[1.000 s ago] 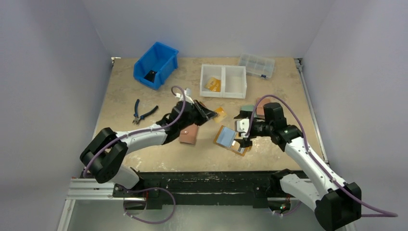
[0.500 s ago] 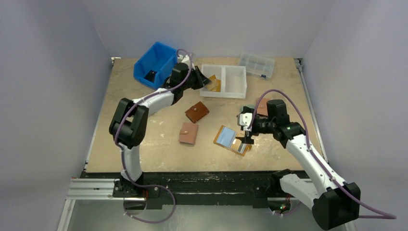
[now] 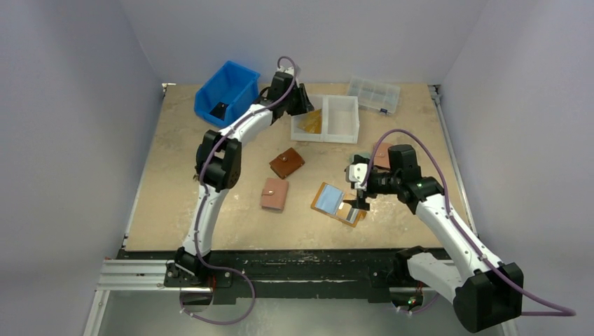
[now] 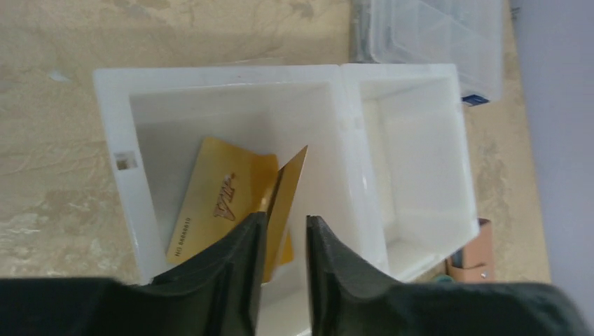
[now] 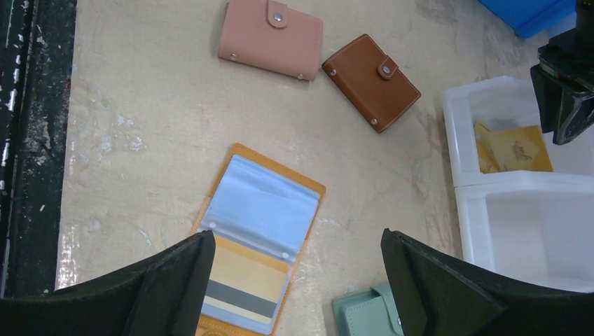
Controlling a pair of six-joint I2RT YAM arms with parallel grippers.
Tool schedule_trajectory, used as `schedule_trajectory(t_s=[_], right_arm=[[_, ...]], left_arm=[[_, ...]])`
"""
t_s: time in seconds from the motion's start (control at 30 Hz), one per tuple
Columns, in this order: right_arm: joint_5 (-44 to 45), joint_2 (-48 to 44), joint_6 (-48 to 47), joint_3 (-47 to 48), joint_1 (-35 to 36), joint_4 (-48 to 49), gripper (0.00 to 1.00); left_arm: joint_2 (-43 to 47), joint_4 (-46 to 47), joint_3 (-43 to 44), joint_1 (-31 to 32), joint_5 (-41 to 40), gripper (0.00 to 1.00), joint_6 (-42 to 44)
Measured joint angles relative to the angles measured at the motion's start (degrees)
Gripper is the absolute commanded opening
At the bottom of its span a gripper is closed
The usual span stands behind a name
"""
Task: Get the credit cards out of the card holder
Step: Place the credit card in the storage box.
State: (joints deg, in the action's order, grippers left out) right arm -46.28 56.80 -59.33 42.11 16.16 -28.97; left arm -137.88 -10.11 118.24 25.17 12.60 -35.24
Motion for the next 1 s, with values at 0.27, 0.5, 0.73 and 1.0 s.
schedule_trajectory(t_s=[0.27,0.5,0.73,1.0], right_arm=[[-0.79,0.2,0.17,0.0,-0.85,-0.15,0.99],[-1.49,0.26,1.64,-0.02,-1.57,0.44,0.99],[-7.74,1.53,0.7,0.68,-7.04,-2.78,0.99],[-10.23,8.17,-0.74,5.77,-10.49,-9.57,0.99]], left_arm=[[3.96,-9.66,1.33,0.37,-9.46,0.6,5.88],[35.34,2.6,-25.42,0.33,-14.78,0.99,8.52],[61.46,22.51,-55.25,-3.45,-8.15,0.99,1.66],[66.42,26.32,-78.47,-4.37,5.16,0.96,-7.17]])
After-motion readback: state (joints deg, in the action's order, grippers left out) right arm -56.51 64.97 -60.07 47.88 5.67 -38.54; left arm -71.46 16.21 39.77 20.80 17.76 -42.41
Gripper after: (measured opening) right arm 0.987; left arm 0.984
